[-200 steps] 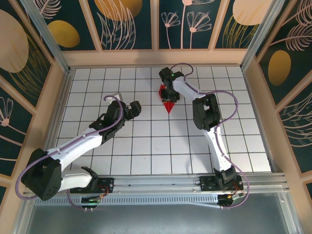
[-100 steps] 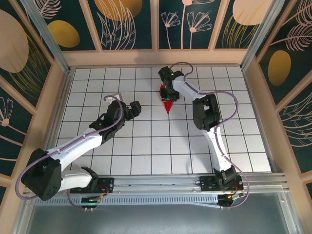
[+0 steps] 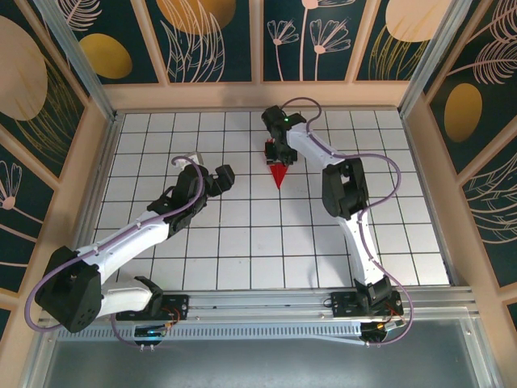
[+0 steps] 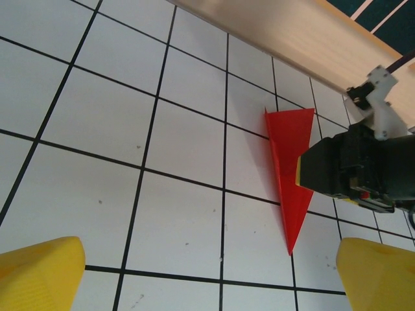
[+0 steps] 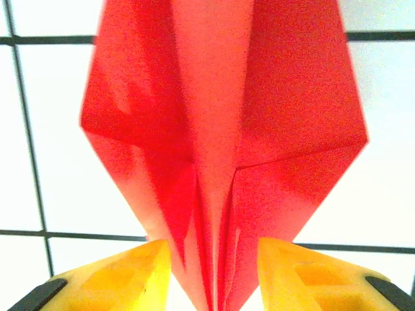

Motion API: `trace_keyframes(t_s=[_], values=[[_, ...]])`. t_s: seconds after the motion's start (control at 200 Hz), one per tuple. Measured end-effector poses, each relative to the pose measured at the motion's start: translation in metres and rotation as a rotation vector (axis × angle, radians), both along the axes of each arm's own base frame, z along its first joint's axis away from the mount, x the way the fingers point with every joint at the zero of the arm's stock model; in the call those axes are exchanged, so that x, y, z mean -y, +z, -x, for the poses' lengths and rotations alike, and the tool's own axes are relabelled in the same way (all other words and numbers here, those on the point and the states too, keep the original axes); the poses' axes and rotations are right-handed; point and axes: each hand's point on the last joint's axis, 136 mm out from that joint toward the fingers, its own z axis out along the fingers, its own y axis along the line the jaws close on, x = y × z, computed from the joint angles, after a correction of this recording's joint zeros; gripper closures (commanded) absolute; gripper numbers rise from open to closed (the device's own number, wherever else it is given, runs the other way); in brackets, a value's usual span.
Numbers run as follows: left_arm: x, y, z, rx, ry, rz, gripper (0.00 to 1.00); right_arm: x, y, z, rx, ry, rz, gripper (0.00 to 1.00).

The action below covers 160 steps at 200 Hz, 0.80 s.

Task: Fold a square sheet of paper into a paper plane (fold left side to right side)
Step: Place the paper plane at the top-center of the table, then reset both arms

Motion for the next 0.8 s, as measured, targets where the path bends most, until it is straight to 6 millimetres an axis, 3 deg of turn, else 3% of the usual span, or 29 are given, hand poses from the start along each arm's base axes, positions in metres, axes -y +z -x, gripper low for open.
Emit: trace_keyframes(t_s=[0.205, 0.37, 0.59, 0.691, 0.801], values=[[-0.005, 0.009, -0.006, 0.015, 0.018, 0.002, 0.01, 0.003, 0.052, 0.002, 0.097, 0.004, -0.006, 0.52], [-0.042, 0.016, -0.020, 0.033, 0.105, 0.003, 0.01, 0.034, 0.096, 0.030, 0.210, -0.001, 0.018, 0.42], [-0.116, 0.040, -0.027, 0.130, 0.300, -0.027, 0.01, 0.094, 0.159, 0.070, 0.462, -0.040, -0.009, 0.35], [-0.142, 0.042, -0.022, 0.174, 0.379, -0.083, 0.01, 0.136, 0.164, 0.077, 0.555, -0.102, -0.020, 0.31], [-0.158, 0.044, -0.016, 0.225, 0.432, -0.164, 0.01, 0.183, 0.155, 0.086, 0.634, -0.182, -0.010, 0.23]])
